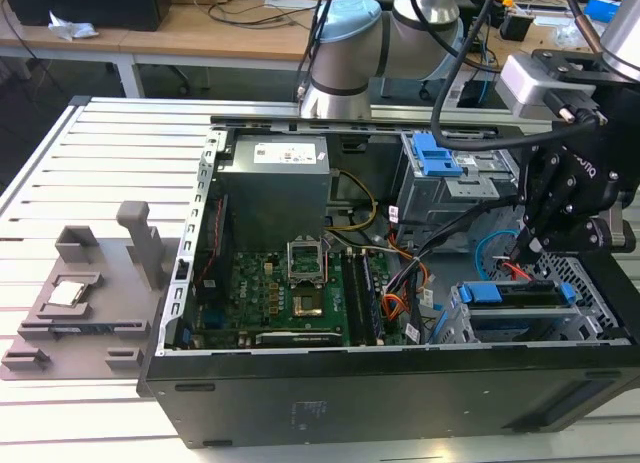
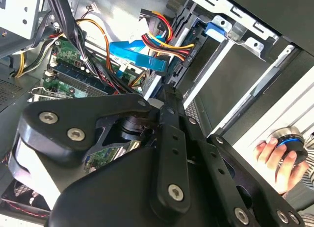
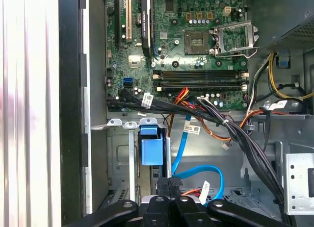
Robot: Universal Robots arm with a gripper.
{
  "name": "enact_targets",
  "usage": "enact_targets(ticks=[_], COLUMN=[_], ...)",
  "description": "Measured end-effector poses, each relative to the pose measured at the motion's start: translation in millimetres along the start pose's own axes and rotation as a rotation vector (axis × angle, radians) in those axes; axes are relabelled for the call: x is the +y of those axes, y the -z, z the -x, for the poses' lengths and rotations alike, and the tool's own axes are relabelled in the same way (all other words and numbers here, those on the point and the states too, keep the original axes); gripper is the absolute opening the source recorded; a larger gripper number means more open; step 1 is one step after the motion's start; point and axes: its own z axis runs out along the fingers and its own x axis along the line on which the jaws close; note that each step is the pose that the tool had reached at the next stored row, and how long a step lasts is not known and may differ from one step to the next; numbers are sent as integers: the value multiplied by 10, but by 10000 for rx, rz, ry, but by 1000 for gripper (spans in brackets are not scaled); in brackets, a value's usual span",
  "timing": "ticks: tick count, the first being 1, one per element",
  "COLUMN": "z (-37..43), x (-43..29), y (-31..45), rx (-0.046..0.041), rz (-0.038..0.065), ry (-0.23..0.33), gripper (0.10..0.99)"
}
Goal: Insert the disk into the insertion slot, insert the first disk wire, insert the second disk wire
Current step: 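Insert the first disk wire, then insert the second disk wire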
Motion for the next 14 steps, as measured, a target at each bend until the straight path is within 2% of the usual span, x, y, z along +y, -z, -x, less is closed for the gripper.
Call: enact_targets(ticks=[7, 8, 9, 10, 11, 13, 14], z=[0, 0, 0, 0, 12, 91, 184], x=[0, 0, 0, 0, 1, 2, 9], y=[4, 5, 5, 7, 10, 10, 107], rx=[0, 0, 0, 1, 10, 58, 149], rz=[0, 0, 0, 0, 0, -1, -4], ry=[0, 0, 0, 0, -1, 2, 19], gripper=[106, 169, 169, 239, 239, 239, 239])
